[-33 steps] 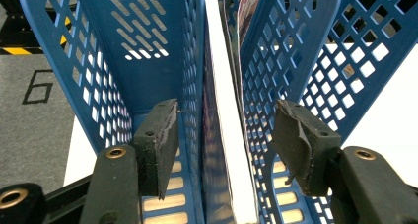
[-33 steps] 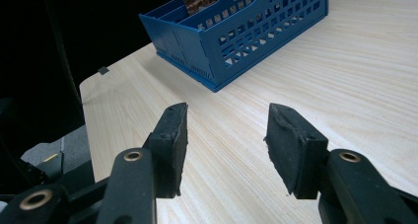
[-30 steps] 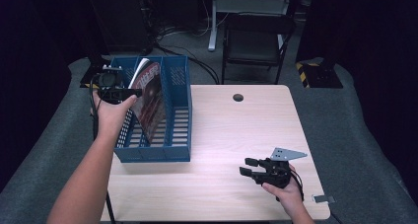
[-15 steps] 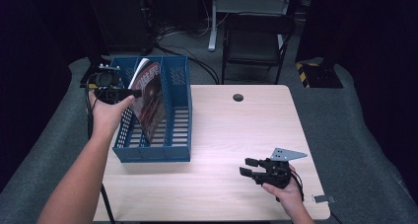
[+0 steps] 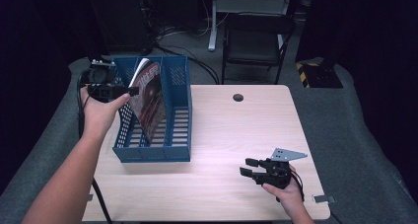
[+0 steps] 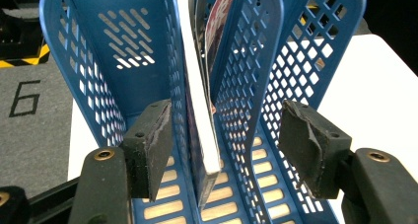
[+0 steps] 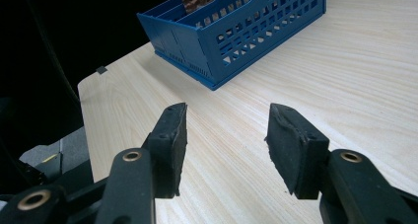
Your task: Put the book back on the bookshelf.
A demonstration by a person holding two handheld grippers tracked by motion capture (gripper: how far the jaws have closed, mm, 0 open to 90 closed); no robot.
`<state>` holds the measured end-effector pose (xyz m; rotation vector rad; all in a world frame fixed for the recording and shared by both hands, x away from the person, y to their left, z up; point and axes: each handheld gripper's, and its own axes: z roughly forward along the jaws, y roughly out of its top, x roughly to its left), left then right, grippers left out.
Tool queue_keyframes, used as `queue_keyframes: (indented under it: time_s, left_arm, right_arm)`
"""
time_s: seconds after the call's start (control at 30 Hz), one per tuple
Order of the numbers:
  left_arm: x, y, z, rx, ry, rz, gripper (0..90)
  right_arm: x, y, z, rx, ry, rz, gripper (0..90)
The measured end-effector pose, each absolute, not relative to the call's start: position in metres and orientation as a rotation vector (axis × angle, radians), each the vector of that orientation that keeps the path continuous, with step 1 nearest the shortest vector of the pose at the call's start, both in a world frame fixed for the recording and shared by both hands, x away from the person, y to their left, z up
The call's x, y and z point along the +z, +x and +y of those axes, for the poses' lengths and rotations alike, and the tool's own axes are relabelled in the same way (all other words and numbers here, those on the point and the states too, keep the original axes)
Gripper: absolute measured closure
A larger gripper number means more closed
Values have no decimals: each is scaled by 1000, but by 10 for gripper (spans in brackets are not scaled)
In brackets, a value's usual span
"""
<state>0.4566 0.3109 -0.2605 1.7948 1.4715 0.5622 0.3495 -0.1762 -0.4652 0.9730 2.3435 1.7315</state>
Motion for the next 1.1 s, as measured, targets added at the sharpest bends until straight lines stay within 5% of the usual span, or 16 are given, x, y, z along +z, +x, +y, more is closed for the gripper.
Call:
queue_keyframes:
  time_s: [1.1]
  left_arm:
    - [-248,410,274,478,1959,1191,378]
  right_arm:
    - [-465,350,-175,1729,971,2334,487]
